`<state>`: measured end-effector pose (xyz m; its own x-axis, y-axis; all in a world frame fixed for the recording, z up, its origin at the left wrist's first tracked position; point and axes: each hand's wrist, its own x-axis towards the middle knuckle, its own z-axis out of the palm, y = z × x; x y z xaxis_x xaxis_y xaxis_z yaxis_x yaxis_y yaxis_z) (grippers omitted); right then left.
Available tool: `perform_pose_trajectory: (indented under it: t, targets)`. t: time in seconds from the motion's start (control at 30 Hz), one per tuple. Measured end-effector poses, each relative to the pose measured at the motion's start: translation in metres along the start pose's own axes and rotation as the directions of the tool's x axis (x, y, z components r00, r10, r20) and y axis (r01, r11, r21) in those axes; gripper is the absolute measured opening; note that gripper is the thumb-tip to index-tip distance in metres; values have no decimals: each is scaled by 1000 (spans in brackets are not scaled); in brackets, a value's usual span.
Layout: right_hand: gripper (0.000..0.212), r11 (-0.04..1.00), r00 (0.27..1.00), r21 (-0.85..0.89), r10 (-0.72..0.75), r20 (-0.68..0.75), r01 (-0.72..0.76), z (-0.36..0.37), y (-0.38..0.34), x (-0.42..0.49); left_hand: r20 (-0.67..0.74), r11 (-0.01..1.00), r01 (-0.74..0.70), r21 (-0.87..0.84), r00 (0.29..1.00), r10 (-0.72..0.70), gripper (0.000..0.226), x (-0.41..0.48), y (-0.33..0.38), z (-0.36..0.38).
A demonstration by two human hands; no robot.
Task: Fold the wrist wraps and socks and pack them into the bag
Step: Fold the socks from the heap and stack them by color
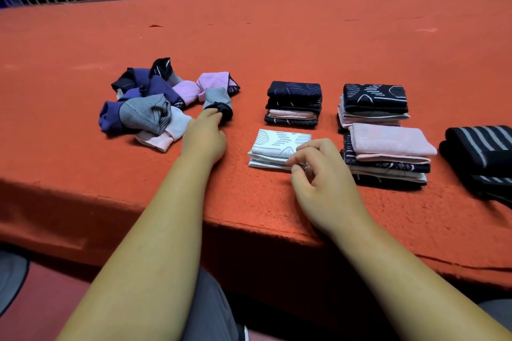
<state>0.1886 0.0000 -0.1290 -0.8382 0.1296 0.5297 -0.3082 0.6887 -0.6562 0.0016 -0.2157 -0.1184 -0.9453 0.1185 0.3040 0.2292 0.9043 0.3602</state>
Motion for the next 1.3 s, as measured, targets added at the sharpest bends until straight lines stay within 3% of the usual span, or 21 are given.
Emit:
perform_pose_trajectory:
  t: [0.13,0.27,0.43,0.57,0.67,0.77,0.93,1.0,1.07,1.2,1.23,1.3]
  targets:
    - [17,999,999,36,-18,-28,19,-2,-2,-1,-179,980,-34,-197,984,-1,41,-8,7,-20]
    - [18,996,997,66,-61,-37,64,-7,-8,-4,-323,882,-47,-468,939,-121,31,-41,27,-62]
    - [10,984,995,172,68,-70,-55,-16,-38,-5,-325,785,-174,-595,945,-37,26,-96,51,-103]
    - [35,954,979,258,183,-95,-153,-32,-67,-6,-287,730,-231,-643,957,50,19,-126,80,-113]
    - [43,964,976,163,217,-32,-209,-46,-72,-11,-216,706,-214,-675,972,89,15,-139,98,-113]
    - [31,984,984,23,178,30,-179,-59,-64,-18,-165,684,-201,-701,979,119,18,-147,108,-107]
    - [20,970,972,59,236,23,-237,-82,-45,-32,-122,678,-128,-723,991,57,23,-147,112,-100]
    - [19,961,963,69,269,11,-269,-91,-40,-35,-86,615,-73,-785,996,9,20,-145,110,-98]
    - [19,955,956,68,291,-22,-289,-98,-38,-37,-36,468,-20,-884,999,-26,22,-146,111,-99]
    - [21,944,902,85,330,-277,-319,-114,-28,-31,85,-47,75,-996,954,-288,29,-134,77,-119]
    - [21,931,874,141,364,-322,-336,-117,-23,-28,93,-101,61,-993,928,-361,26,-127,62,-122]
    - [21,877,834,311,458,-309,-366,-117,-21,-23,91,-85,63,-994,919,-384,22,-122,43,-118]
